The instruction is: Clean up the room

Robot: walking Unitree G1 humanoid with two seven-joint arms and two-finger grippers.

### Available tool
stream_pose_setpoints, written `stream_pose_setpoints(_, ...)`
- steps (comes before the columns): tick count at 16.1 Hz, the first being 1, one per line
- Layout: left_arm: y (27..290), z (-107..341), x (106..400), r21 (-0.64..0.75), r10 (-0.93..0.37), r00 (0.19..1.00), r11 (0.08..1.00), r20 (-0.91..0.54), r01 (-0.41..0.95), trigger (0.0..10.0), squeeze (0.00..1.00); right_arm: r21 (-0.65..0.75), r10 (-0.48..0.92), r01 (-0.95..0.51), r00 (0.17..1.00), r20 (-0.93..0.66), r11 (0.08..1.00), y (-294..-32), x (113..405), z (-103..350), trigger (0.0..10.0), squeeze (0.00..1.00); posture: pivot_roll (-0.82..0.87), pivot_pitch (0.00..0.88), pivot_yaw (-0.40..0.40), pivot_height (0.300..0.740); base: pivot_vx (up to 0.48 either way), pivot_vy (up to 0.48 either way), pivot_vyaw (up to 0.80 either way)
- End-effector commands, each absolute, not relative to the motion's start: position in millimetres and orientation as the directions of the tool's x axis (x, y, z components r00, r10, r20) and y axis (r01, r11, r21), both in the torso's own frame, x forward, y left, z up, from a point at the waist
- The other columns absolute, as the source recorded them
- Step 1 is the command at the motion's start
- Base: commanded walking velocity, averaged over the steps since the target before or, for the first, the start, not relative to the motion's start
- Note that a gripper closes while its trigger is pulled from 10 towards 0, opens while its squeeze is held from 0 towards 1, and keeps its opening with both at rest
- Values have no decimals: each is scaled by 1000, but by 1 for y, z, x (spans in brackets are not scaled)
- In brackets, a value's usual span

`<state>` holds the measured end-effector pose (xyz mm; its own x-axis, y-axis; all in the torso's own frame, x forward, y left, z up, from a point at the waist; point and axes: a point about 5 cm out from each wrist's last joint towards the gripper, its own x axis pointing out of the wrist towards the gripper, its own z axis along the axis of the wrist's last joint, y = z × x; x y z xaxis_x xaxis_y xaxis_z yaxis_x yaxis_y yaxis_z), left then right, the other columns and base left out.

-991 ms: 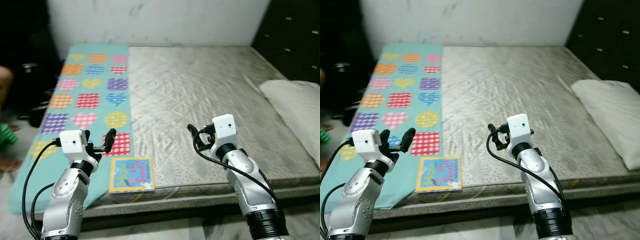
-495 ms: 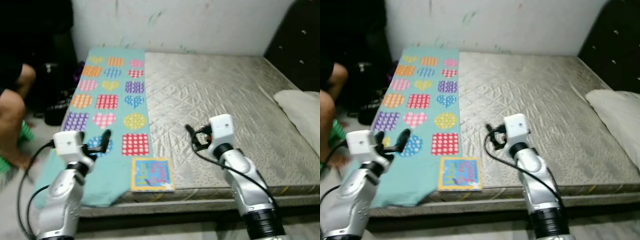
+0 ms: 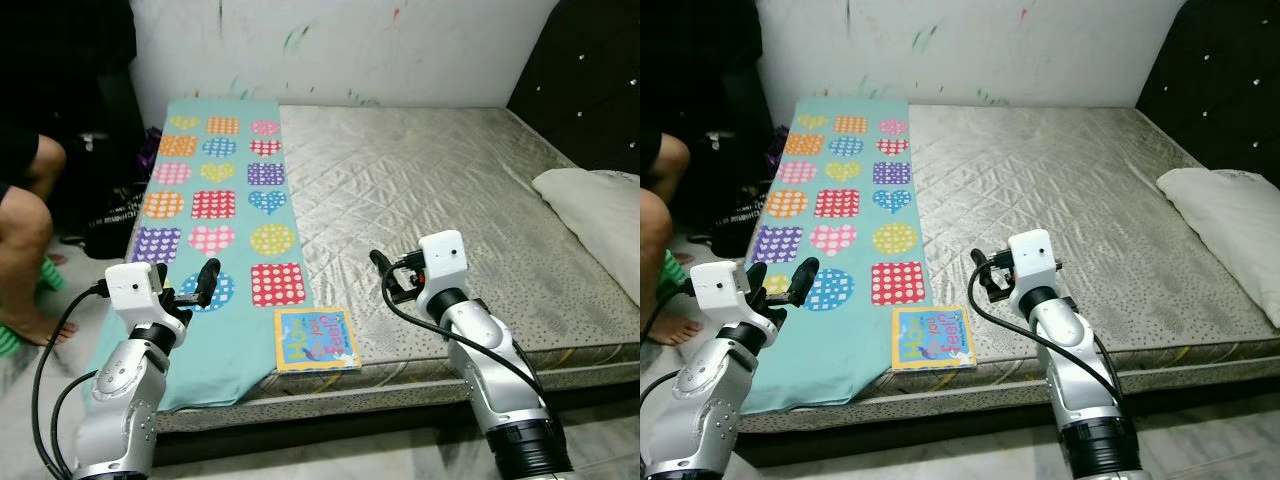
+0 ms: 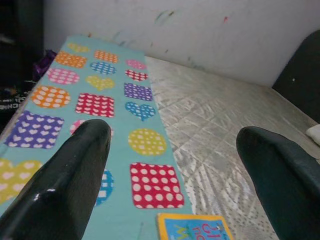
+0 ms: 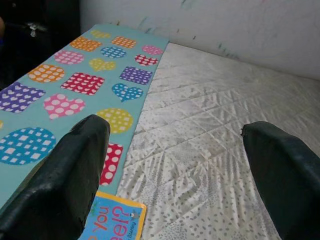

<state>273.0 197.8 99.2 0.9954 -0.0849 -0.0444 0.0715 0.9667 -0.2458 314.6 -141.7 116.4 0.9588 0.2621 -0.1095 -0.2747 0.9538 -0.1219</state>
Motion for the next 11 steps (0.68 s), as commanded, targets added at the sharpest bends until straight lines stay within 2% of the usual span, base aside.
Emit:
stream_pose_setpoints(1, 194, 101, 275, -236, -94, 995, 968, -42, 82, 10000, 0, -133, 257, -268, 962, -95, 954, -145, 316, 121, 10000, 0, -176, 0, -43, 740, 0, 0, 0)
stream_pose_setpoints(11, 191, 101, 274, -229, -114, 993, 968, -41, 102, 10000, 0, -133, 264, -275, 960, -97, 952, -144, 315, 119, 10000, 0, -175, 0, -40, 740, 0, 0, 0)
